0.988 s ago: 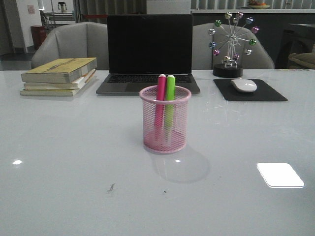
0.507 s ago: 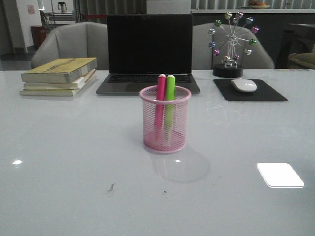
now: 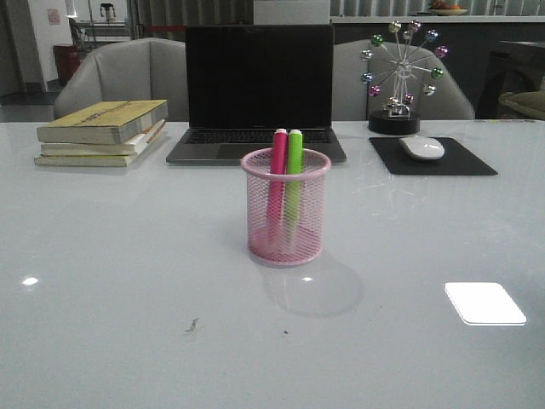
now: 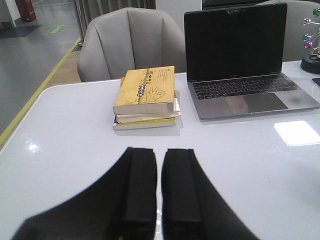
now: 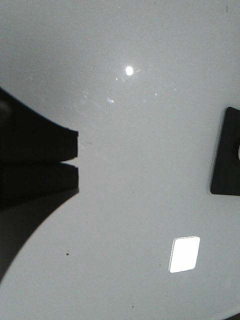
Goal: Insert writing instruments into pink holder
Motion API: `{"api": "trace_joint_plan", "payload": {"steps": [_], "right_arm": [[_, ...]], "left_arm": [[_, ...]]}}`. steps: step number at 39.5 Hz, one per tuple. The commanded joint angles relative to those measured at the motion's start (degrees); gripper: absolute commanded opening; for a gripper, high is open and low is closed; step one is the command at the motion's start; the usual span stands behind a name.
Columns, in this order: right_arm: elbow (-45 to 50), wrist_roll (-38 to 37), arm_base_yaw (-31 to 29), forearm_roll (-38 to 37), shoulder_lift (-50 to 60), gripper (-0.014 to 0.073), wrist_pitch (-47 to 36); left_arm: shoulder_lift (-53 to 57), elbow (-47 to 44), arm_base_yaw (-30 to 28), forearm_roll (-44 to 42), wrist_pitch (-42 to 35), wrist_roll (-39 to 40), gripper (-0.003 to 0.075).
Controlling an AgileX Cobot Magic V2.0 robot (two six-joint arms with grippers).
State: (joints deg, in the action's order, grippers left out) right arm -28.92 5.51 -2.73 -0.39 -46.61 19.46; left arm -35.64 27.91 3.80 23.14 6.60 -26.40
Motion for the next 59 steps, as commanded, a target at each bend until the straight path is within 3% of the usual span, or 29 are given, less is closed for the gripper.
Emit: {"api": "trace_joint_plan", "payload": {"steps": [1, 11, 19, 37, 45, 48, 59], "right_arm": [[-1.5, 0.5, -0.1, -0.6, 0.4, 0.0058, -3.8], [-1.4, 0.5, 0.3, -0.6, 5.6, 0.0058, -3.0], [3.8, -1.3, 0.5, 0.4, 11.3, 0.0058, -4.7], [23.9, -3.5, 7.5, 4.8, 35.4, 0.0058, -20.5], [30.5, -3.5, 7.5, 4.8, 44.6, 0.0058, -19.5], [30.7, -3.5, 7.5, 4.7, 48.5, 0.0058, -14.8], [30.7, -3.5, 7.5, 4.7, 48.3, 0.0058, -9.4]], "left_arm": [[0.0, 1.8, 0.0, 0.7, -4.5, 0.1, 0.0150], [-0.2, 1.8, 0.0, 0.7, -4.5, 0.1, 0.0150], [-0.2, 1.8, 0.0, 0.7, -4.5, 0.1, 0.0150], [-0.2, 1.8, 0.0, 0.7, -4.5, 0.1, 0.0150], [-0.2, 1.8, 0.0, 0.7, -4.5, 0.1, 0.0150], [-0.2, 1.8, 0.0, 0.7, -4.5, 0.1, 0.0150], [-0.8, 1.7, 0.0, 0.7, -4.5, 0.1, 0.0150]]}}
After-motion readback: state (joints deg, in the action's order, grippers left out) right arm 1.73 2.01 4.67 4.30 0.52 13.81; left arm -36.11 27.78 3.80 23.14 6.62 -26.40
